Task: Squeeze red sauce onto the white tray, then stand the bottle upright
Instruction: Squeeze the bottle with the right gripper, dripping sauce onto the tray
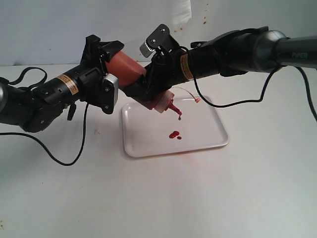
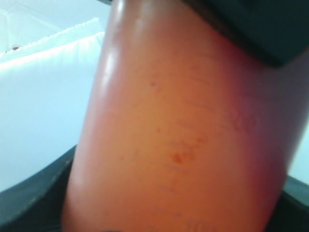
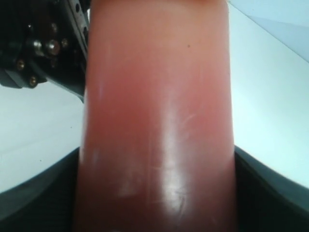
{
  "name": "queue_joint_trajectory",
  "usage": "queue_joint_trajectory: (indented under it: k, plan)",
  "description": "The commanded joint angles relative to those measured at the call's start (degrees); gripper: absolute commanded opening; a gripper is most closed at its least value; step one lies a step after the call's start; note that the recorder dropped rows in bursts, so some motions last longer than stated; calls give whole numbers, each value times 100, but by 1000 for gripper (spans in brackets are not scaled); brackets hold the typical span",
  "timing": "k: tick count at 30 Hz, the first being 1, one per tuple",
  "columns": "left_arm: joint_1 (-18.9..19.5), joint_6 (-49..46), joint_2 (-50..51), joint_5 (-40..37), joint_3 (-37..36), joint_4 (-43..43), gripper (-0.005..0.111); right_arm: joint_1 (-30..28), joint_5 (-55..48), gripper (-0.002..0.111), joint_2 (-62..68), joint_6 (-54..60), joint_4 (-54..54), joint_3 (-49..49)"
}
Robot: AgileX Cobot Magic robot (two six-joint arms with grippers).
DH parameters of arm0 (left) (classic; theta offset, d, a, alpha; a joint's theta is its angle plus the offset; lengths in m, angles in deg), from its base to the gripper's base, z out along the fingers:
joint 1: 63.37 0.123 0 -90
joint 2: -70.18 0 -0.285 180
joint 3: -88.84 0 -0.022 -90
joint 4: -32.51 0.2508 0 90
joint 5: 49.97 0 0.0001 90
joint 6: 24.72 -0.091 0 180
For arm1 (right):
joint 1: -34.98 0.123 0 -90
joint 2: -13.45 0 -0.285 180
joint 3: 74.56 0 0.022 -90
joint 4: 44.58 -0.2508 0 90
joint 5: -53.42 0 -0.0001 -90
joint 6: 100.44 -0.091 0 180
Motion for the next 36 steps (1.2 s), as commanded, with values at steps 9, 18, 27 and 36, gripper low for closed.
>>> queue_joint_trajectory:
  k: [9,18,27,36]
  plan:
    - [-112,587,-70,371,5,824,11,-57,-334,0,-58,-6,-268,52]
    - [-112,583,-70,371,5,848,0,-57,-310,0,-58,-6,-268,52]
    - [-112,609,-70,336,5,679,0,-57,-466,42,-58,-83,-268,52]
    - [-92,633,-70,107,5,205,0,-70,-495,92,-80,-179,-268,52]
